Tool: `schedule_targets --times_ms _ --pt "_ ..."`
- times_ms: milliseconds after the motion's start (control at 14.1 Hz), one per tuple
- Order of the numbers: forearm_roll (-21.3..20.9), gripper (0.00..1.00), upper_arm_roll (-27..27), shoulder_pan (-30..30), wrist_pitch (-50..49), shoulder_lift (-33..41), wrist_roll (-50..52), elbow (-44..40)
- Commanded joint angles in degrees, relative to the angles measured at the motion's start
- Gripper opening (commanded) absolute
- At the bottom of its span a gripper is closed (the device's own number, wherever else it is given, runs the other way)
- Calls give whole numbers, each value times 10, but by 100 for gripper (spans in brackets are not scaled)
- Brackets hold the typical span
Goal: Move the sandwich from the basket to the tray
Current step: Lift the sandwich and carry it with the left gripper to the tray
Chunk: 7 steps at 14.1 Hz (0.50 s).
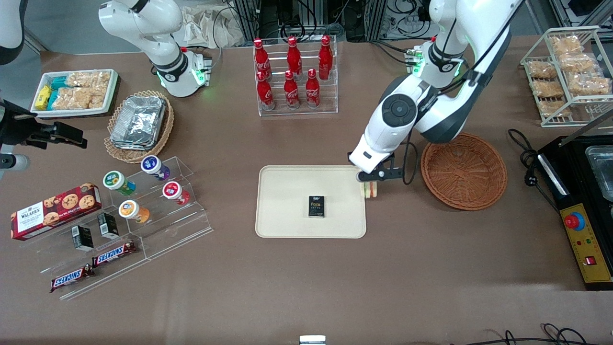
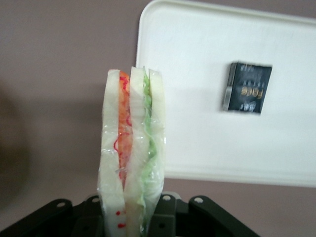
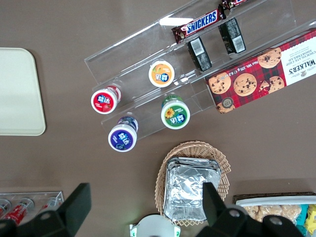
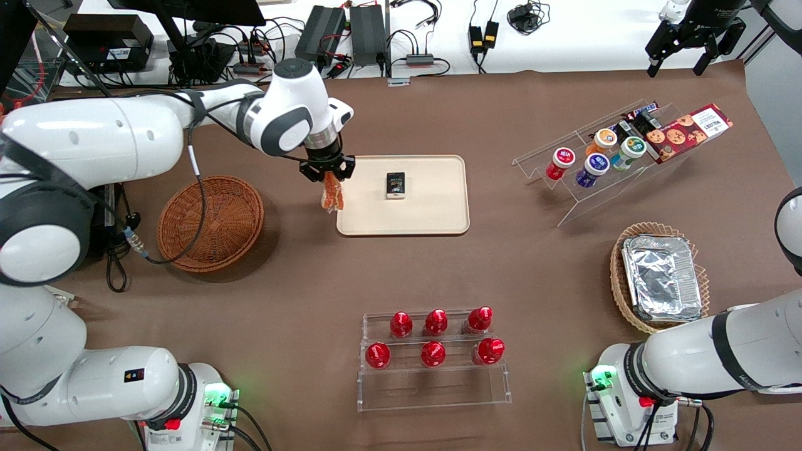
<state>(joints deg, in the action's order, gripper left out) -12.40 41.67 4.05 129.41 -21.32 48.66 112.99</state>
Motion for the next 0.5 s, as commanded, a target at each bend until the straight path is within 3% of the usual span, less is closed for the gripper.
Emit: schedule_targets --times_ms 0,213,426 --pt "-83 0 0 -15 53 -79 65 -36" --pt "-188 0 -5 -29 57 -147 128 -76" --pt "-227 0 -5 -30 57 -197 131 -119"
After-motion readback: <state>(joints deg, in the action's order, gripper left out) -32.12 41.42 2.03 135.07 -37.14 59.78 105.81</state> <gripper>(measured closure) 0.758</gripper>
